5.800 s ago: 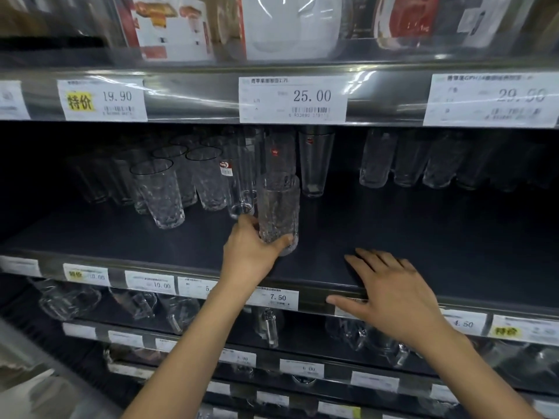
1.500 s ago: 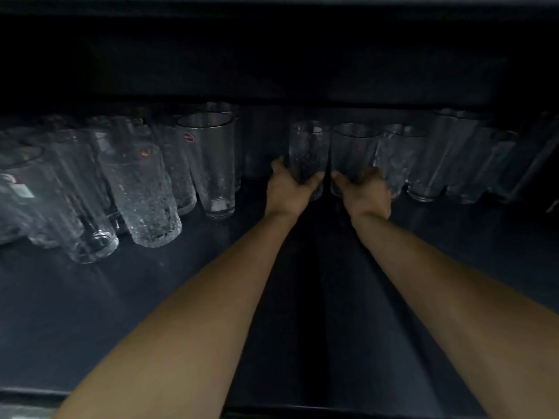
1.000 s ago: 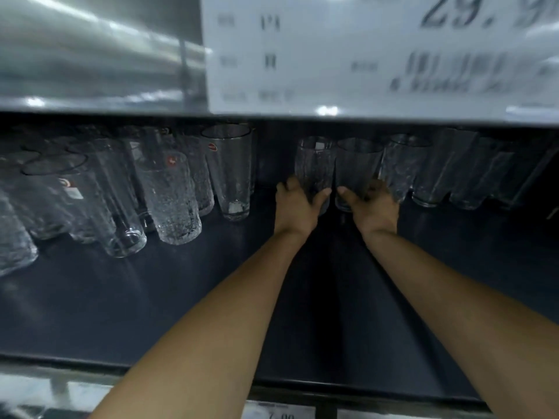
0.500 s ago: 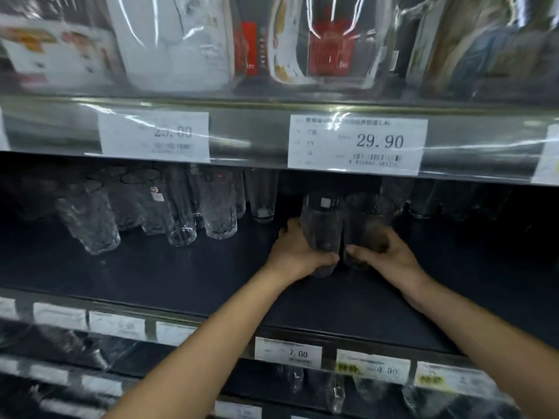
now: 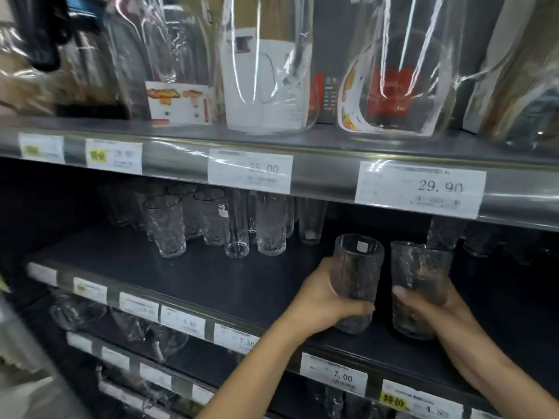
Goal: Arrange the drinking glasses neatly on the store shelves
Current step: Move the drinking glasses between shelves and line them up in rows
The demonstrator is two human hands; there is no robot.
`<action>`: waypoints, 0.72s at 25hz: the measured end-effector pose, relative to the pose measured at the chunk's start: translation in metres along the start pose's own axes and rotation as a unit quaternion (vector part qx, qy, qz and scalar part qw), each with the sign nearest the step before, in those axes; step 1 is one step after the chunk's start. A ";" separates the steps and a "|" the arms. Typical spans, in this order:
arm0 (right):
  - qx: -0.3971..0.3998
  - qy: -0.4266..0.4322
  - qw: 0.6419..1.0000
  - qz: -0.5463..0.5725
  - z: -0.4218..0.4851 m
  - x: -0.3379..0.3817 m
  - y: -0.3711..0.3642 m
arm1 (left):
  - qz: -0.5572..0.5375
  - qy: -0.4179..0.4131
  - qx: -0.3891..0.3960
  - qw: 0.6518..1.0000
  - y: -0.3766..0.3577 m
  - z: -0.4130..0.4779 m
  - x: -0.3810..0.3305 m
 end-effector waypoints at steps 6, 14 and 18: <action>0.023 -0.018 0.996 0.089 -0.033 0.015 -0.075 | -0.124 0.012 -0.119 0.985 0.081 -0.082 0.015; 0.162 -0.012 0.974 0.157 -0.068 0.030 -0.243 | -0.231 0.022 -0.259 0.938 0.195 -0.174 0.047; 0.183 -0.006 0.966 0.181 -0.072 0.034 -0.300 | -0.253 0.022 -0.281 0.926 0.242 -0.195 0.069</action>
Point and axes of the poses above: each hand's wrist, its own z-axis towards the middle knuckle, its own y-axis out of the back of the hand, x = y × z, the point moved 10 cm from there along z, towards the middle knuckle, and after that the axes turned 6 degrees about y, right-handed, at the moved point
